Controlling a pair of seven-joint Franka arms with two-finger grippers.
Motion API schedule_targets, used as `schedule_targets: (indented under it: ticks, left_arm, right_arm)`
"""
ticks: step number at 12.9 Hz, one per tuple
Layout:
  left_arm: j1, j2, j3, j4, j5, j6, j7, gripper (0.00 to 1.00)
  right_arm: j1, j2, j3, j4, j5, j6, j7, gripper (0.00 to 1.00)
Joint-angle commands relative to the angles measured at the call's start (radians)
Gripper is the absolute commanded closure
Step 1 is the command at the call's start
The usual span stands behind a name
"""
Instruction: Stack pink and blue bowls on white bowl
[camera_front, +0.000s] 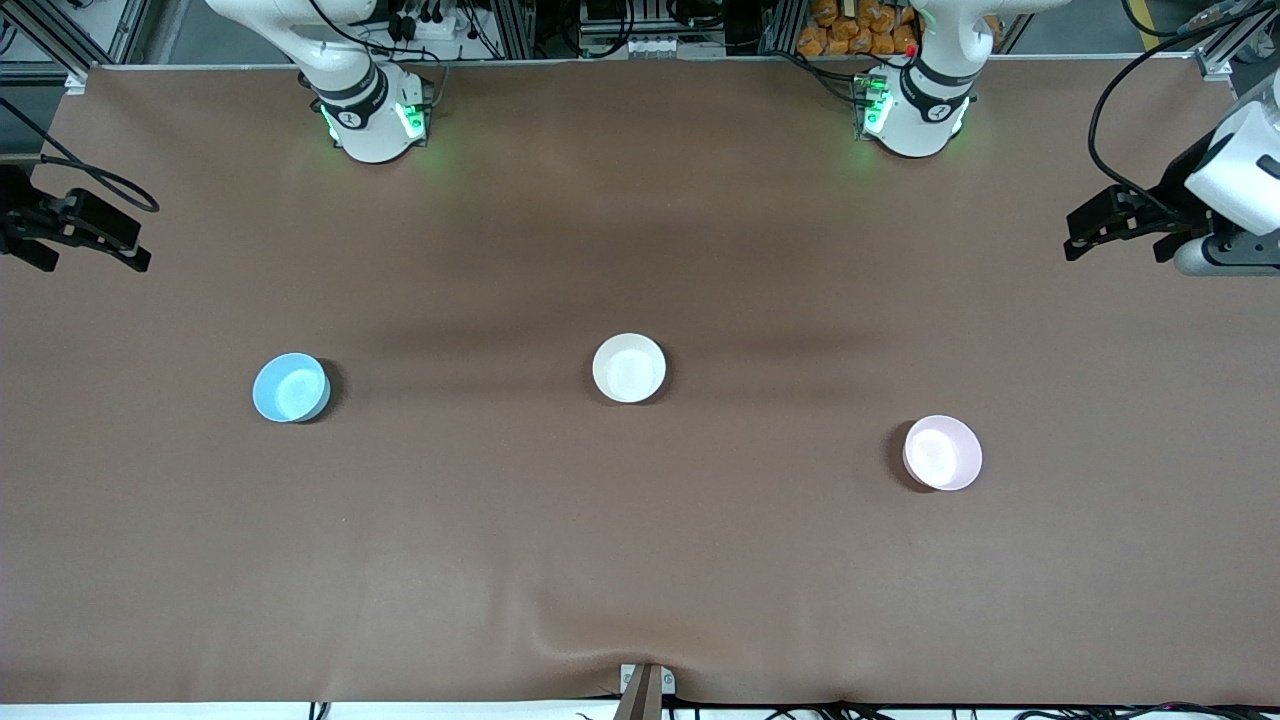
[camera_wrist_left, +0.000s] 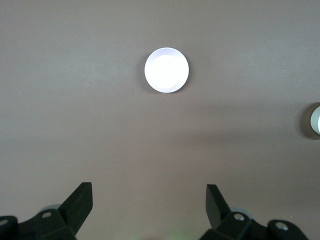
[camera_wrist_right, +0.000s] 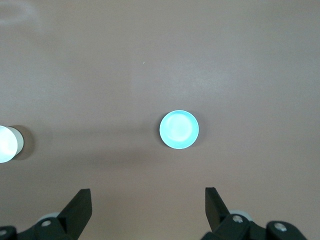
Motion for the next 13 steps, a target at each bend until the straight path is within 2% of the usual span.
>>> schedule_targets:
  ticks: [1,6,13]
  left_arm:
    - [0.010,0.000,-0.005,0.008,0.018,-0.013,0.020,0.00]
    - [0.039,0.020,-0.005,0.029,0.018,-0.013,0.027,0.00]
    - [0.058,0.023,-0.007,0.006,0.015,0.018,0.032,0.00]
  right_arm:
    - [-0.010,0.010,0.007,0.023,-0.001,-0.009,0.003,0.00]
    - [-0.010,0.010,0.007,0.023,-0.001,-0.009,0.003,0.00]
    - [-0.010,0.010,0.007,0.023,-0.001,-0.007,0.003,0.00]
